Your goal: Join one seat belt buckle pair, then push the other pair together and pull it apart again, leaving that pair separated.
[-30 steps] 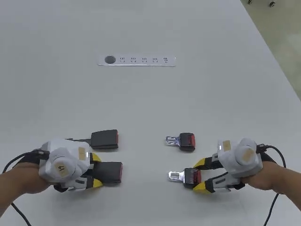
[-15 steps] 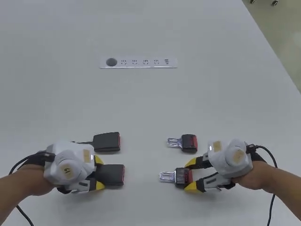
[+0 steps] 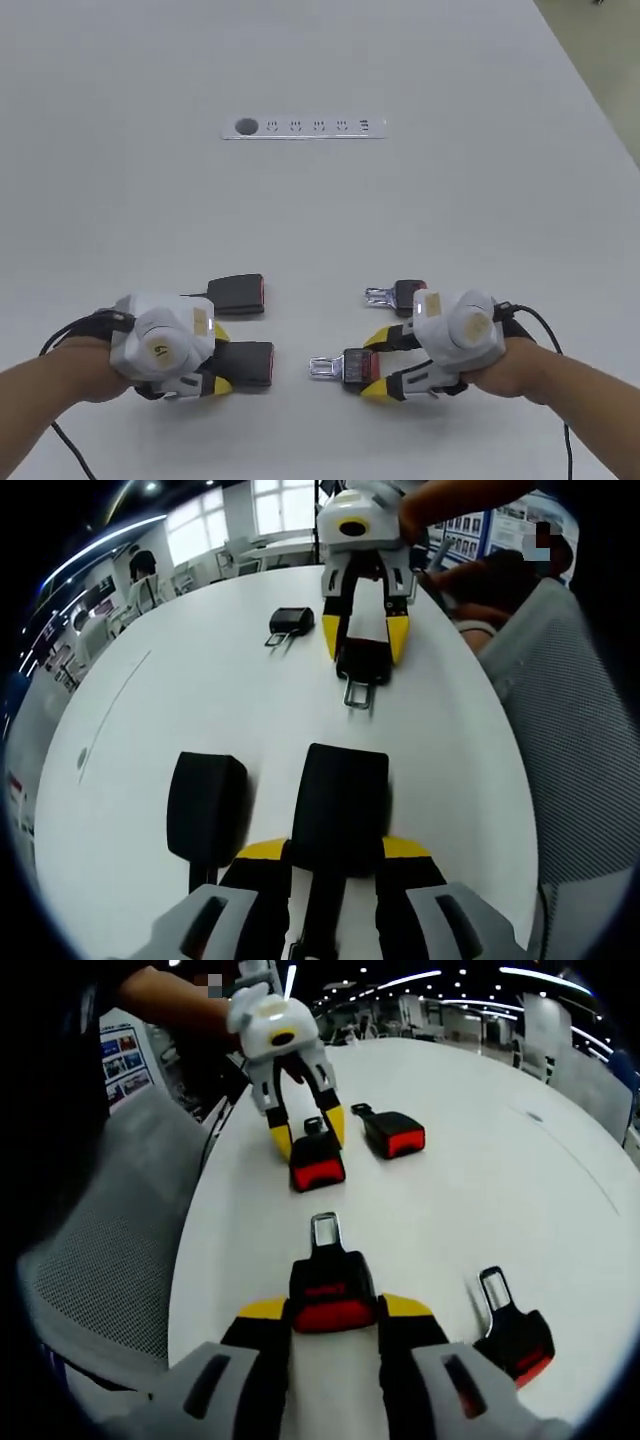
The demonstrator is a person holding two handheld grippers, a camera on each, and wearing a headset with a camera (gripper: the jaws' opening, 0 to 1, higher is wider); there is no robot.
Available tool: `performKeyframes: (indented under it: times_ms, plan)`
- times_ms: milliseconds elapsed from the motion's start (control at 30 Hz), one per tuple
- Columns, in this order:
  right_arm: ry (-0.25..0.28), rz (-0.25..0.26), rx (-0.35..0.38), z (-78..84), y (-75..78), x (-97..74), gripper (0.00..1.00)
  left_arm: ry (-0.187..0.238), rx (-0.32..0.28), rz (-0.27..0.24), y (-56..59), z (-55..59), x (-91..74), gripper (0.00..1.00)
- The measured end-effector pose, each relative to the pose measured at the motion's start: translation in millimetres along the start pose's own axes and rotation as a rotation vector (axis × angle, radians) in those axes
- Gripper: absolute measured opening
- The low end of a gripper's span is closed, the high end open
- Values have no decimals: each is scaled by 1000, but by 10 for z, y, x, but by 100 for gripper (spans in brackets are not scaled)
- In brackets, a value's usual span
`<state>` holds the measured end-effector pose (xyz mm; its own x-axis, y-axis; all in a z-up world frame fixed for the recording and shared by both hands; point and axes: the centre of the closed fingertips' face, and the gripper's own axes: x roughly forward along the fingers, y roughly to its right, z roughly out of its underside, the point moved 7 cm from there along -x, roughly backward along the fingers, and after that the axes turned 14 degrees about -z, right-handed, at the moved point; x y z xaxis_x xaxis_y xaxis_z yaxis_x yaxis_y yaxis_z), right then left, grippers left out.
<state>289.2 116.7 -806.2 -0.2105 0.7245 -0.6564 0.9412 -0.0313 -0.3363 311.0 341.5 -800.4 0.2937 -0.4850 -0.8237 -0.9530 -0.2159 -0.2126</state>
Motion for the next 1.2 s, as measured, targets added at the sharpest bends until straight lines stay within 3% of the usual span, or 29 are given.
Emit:
performKeyframes:
  times_ms: [67,300,367,400,467,500,633,667,833,1200]
  plan:
    - [27,-5,-5,-59,-3,74,34,-2,6,3,1,-1,1,34]
    - [31,-8,8,-167,16,191,34,-10,19,8,3,-14,3,33]
    - [37,-17,-19,-229,31,243,34,-10,24,10,4,-12,4,33]
    - [30,-13,-2,-217,9,251,34,-10,24,11,3,-10,4,33]
    - [6,-12,-53,-271,38,287,34,-6,31,11,2,-6,7,33]
    - [20,-11,-19,-288,40,317,34,-4,32,10,5,-7,9,33]
    - [33,-18,-9,-344,44,378,34,-5,41,16,14,-14,23,33]
    - [6,-17,-30,-339,51,365,34,-5,43,18,15,-12,20,33]
    - [14,-26,-17,-350,79,357,34,6,38,19,19,-4,16,33]
    - [-7,-32,-18,-489,125,440,33,-15,53,21,26,-21,9,33]
